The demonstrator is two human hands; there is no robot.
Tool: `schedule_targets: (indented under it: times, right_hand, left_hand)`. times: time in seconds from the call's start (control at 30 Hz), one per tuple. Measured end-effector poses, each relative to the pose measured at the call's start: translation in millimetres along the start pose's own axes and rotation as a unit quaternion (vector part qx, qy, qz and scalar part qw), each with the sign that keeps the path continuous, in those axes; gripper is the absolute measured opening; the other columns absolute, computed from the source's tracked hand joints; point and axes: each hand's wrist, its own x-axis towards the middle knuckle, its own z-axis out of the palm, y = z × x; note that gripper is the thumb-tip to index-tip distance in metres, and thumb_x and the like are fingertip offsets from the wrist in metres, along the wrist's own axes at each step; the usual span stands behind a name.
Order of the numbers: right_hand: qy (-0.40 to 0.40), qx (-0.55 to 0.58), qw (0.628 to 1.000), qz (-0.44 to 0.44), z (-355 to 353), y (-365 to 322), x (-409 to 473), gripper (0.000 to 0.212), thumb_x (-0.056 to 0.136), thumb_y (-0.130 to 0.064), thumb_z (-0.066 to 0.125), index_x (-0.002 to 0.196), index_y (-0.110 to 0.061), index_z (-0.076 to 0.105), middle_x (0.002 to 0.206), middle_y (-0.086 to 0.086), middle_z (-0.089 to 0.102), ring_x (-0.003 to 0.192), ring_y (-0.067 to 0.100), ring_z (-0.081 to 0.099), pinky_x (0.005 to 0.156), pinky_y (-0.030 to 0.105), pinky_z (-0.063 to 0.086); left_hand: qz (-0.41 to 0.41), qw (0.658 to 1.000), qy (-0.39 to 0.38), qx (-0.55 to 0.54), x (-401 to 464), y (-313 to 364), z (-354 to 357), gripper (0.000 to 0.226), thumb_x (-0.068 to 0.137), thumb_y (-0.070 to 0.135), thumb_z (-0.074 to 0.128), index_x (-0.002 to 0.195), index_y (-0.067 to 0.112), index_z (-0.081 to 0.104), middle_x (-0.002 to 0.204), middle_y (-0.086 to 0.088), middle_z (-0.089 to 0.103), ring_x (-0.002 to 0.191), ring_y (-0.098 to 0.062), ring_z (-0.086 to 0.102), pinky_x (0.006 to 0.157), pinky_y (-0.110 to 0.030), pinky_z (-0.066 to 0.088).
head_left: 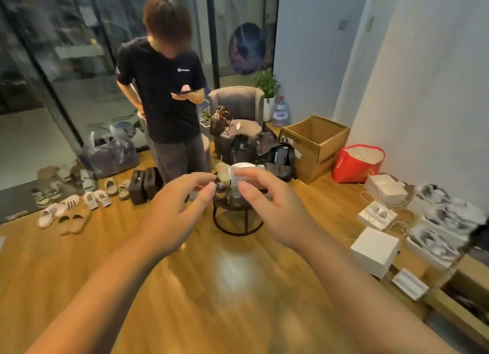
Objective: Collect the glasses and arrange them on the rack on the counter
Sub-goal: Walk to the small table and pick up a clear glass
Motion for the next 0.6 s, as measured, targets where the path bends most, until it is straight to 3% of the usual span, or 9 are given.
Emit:
schedule_targets:
  times: [0.13, 0.2, 0.33, 0.5, 0.6]
  right_hand:
    - [0.055, -0.002, 0.997, 0.061, -4.4, 48.6, 69.0, 0.030, 0.103, -0.040, 0.054, 0.130, -0.034, 0.066, 0.110, -0.016, 0.071, 0.107, -0.002, 0.064, 0.084, 0.017, 0.054]
    - [0.065, -0.010, 0.994, 0.086, -7.0, 74.1, 100.8, 0.022, 0.105, -0.035, 0.056, 0.125, -0.041, 0.063, 0.107, -0.021, 0.069, 0.106, -0.005, 0.062, 0.081, 0.014, 0.052]
    - [0.081, -0.009, 0.988, 0.133, -11.2, 137.3, 170.1, 0.021, 0.106, -0.033, 0.057, 0.124, -0.043, 0.061, 0.106, -0.021, 0.067, 0.105, -0.009, 0.060, 0.079, 0.009, 0.048]
    - [0.064, -0.010, 0.983, 0.170, -11.0, 246.3, 259.8, 0.031, 0.101, -0.045, 0.056, 0.130, -0.039, 0.064, 0.110, -0.019, 0.070, 0.108, -0.004, 0.062, 0.083, 0.015, 0.048]
    - [0.037, -0.004, 0.979, 0.200, -9.2, 314.3, 311.9, 0.029, 0.102, -0.043, 0.059, 0.131, -0.042, 0.064, 0.111, -0.021, 0.069, 0.109, -0.006, 0.060, 0.080, 0.006, 0.044]
  left_hand:
    - [0.024, 0.998, -0.058, -0.025, 108.8, -50.1, 43.1, 0.031, 0.105, 0.043, 0.048, 0.132, 0.037, 0.061, 0.118, 0.029, 0.060, 0.108, 0.014, 0.055, 0.088, -0.014, 0.046]
    - [0.026, 0.996, -0.083, -0.030, 156.2, -77.7, 72.7, 0.034, 0.105, 0.043, 0.050, 0.135, 0.033, 0.062, 0.122, 0.025, 0.061, 0.111, 0.010, 0.056, 0.095, -0.023, 0.051]
    - [0.035, 0.991, -0.128, -0.012, 241.1, -139.1, 138.8, 0.044, 0.103, 0.050, 0.051, 0.142, 0.031, 0.058, 0.133, 0.015, 0.064, 0.123, -0.005, 0.057, 0.103, -0.041, 0.052]
    - [0.000, 0.987, -0.155, 0.045, 334.6, -228.5, 222.5, 0.060, 0.094, 0.054, 0.062, 0.148, 0.031, 0.050, 0.141, 0.009, 0.060, 0.130, -0.012, 0.054, 0.104, -0.042, 0.050]
    - [-0.039, 0.981, -0.177, 0.065, 384.8, -286.8, 271.5, 0.068, 0.091, 0.054, 0.067, 0.151, 0.033, 0.045, 0.146, 0.008, 0.057, 0.134, -0.015, 0.051, 0.106, -0.044, 0.049]
